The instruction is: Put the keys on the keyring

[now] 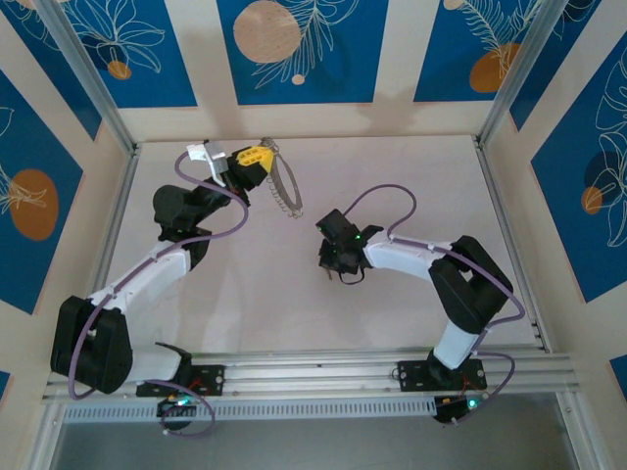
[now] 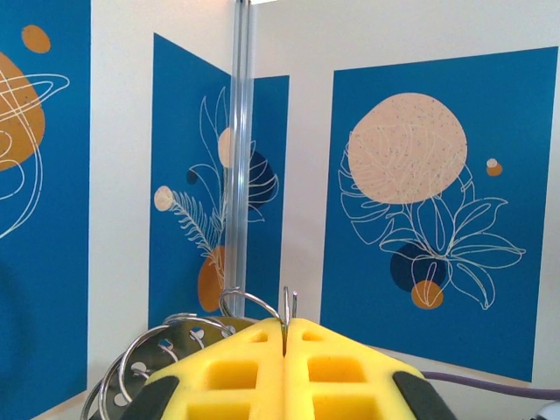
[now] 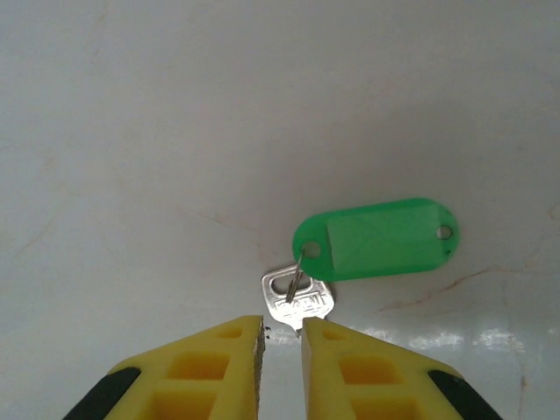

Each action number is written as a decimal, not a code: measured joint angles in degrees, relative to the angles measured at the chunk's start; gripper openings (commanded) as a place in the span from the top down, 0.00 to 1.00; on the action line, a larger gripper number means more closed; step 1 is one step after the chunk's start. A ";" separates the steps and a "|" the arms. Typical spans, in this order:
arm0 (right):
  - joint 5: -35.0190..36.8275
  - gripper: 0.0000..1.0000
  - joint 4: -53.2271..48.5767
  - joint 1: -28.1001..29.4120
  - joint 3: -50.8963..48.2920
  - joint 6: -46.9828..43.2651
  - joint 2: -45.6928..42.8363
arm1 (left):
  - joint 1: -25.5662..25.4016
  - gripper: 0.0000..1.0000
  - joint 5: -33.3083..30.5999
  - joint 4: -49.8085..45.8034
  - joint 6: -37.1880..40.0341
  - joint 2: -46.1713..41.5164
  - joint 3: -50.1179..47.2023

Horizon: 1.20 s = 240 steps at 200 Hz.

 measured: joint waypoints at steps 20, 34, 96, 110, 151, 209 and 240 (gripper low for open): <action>0.57 0.80 -0.46 -0.07 0.61 0.00 0.61 | 0.00 1.00 0.00 0.26 -0.02 0.00 0.00; 0.68 0.80 -0.57 -0.22 0.87 0.00 0.96 | 0.00 1.00 0.00 0.46 -0.02 0.00 0.00; 0.66 0.80 -0.55 -1.16 1.88 -0.04 3.43 | 0.00 1.00 0.00 0.92 -0.04 0.28 0.00; 0.63 0.81 -0.46 -1.27 2.23 -0.04 3.82 | 0.00 1.00 0.00 0.92 -0.04 0.44 0.00; 0.59 0.81 -0.15 -1.42 2.54 -0.07 4.46 | 0.00 1.00 0.00 0.94 -0.02 0.74 0.00; 0.39 0.89 -0.02 -1.70 3.02 -0.28 4.52 | -0.02 1.00 0.00 0.98 -0.02 1.16 0.00; 0.37 0.92 -0.02 -1.75 3.04 -0.48 4.55 | 0.00 1.00 0.00 1.11 -0.02 1.53 0.00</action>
